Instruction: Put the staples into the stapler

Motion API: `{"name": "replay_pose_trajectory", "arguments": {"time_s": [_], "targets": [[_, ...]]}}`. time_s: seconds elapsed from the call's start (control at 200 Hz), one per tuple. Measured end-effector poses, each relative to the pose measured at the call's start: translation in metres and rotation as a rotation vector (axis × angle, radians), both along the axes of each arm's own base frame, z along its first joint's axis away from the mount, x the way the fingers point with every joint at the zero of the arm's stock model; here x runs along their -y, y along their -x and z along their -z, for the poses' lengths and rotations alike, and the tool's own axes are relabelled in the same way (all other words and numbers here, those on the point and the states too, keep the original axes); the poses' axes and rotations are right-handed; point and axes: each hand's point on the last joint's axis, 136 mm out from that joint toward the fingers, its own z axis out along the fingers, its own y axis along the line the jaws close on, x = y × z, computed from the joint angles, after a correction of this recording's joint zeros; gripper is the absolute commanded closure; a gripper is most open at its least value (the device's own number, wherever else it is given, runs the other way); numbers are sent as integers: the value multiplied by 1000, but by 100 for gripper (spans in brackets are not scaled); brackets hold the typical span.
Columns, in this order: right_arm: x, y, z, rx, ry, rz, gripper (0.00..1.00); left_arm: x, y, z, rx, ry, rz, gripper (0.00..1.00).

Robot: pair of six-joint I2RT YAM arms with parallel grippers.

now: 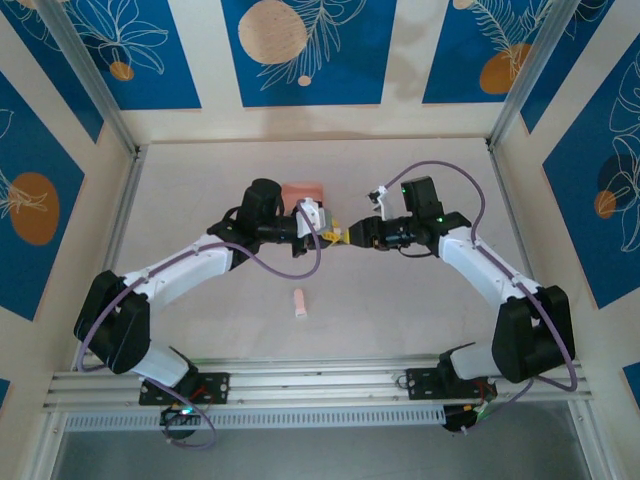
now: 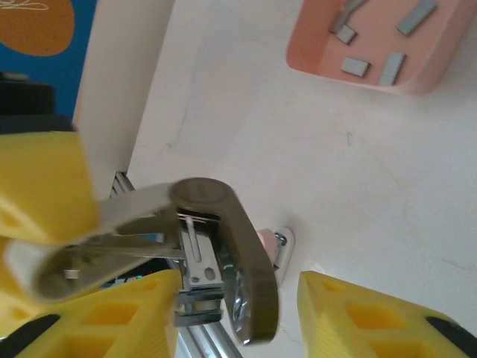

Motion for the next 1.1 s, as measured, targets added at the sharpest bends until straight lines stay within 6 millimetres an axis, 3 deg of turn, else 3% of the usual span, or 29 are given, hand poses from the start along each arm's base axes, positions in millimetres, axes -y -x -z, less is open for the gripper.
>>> {"name": "replay_pose_trajectory", "arguments": {"time_s": [0.255,0.6,0.74,0.955,1.1], "targets": [[2,-4,33,-84,22,49,51,5,0,-14,7,55,12,90],[2,-6,28,-13,2,66,45,7,-2,-23,19,87,7,90],[11,-2,9,106,7,78,42,7,-3,-23,11,90,1,90],[27,-4,-39,463,7,20,41,7,-2,-23,5,91,0,90],[29,-5,-53,641,9,-77,39,7,-1,-23,3,92,8,90]]}}
